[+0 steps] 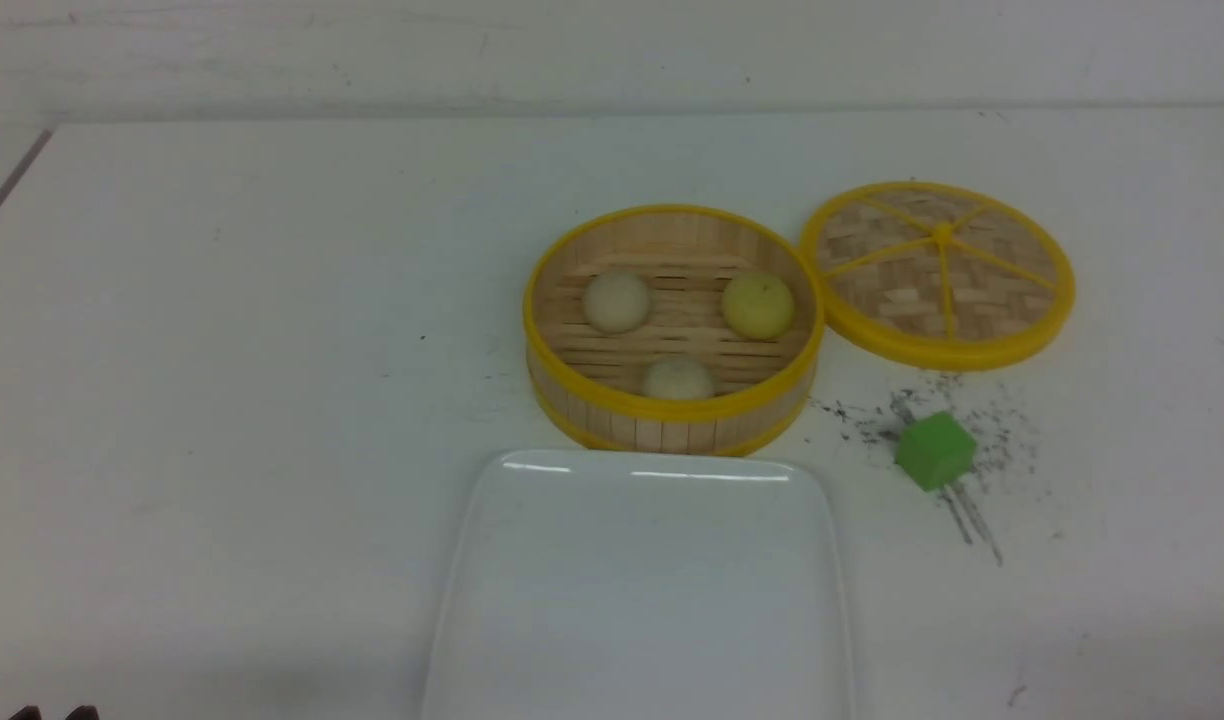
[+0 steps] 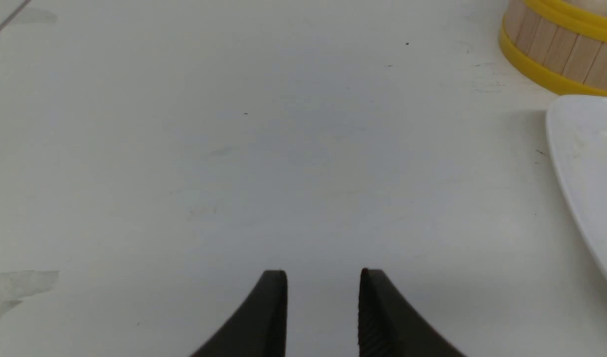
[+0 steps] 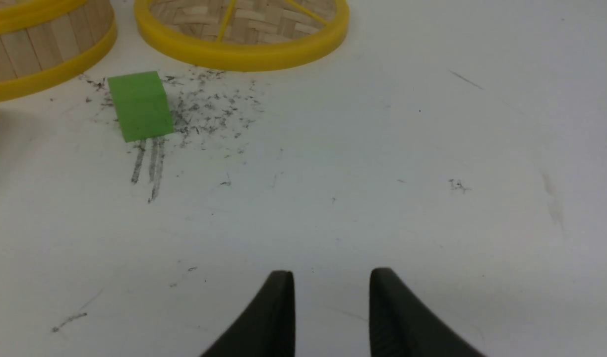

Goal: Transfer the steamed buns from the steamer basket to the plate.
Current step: Use the right arm to grab the steamed stuffed bun that is closest to it

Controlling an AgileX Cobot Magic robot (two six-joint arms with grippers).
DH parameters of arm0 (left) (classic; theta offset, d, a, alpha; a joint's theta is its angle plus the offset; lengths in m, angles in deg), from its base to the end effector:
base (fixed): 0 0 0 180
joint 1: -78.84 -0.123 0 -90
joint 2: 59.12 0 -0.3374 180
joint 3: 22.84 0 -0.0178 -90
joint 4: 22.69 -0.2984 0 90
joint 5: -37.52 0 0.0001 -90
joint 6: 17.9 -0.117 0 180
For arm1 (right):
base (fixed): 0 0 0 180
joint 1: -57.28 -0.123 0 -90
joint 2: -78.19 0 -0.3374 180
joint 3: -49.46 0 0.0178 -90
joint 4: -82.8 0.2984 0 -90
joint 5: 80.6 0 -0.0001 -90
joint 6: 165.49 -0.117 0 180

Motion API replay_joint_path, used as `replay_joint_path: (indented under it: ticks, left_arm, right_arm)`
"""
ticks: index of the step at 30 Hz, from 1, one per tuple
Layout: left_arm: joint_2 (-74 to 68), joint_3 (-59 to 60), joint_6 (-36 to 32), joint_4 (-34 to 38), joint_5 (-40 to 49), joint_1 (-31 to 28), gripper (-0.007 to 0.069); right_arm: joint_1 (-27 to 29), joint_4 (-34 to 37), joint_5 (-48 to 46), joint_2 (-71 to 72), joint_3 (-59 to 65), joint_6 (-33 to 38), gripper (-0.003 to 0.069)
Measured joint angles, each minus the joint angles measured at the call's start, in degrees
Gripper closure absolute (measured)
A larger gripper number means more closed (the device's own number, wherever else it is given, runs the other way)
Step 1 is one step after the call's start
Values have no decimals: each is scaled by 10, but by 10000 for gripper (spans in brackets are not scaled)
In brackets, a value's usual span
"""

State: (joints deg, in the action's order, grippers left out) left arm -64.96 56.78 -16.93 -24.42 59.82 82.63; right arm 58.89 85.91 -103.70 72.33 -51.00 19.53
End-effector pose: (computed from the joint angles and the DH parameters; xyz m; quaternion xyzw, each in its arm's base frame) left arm 0.0717 -0.0034 0.1629 0.0278 0.8073 -0.0116 0.5894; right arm 0.0713 0.0005 0.1620 -0.0101 0.8113 -0.0106 0.5844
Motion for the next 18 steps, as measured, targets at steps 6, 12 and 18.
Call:
replay_joint_path:
  ticks: [6,12,18]
  left_arm:
    - [0,0,0,0,0,0,384]
    - [0,0,0,0,0,0,384]
    - [0,0,0,0,0,0,384]
  right_arm:
    - [0,0,0,0,0,0,419]
    - [0,7,1,0,0,-2,419]
    - [0,70,16,0,2,-31,419]
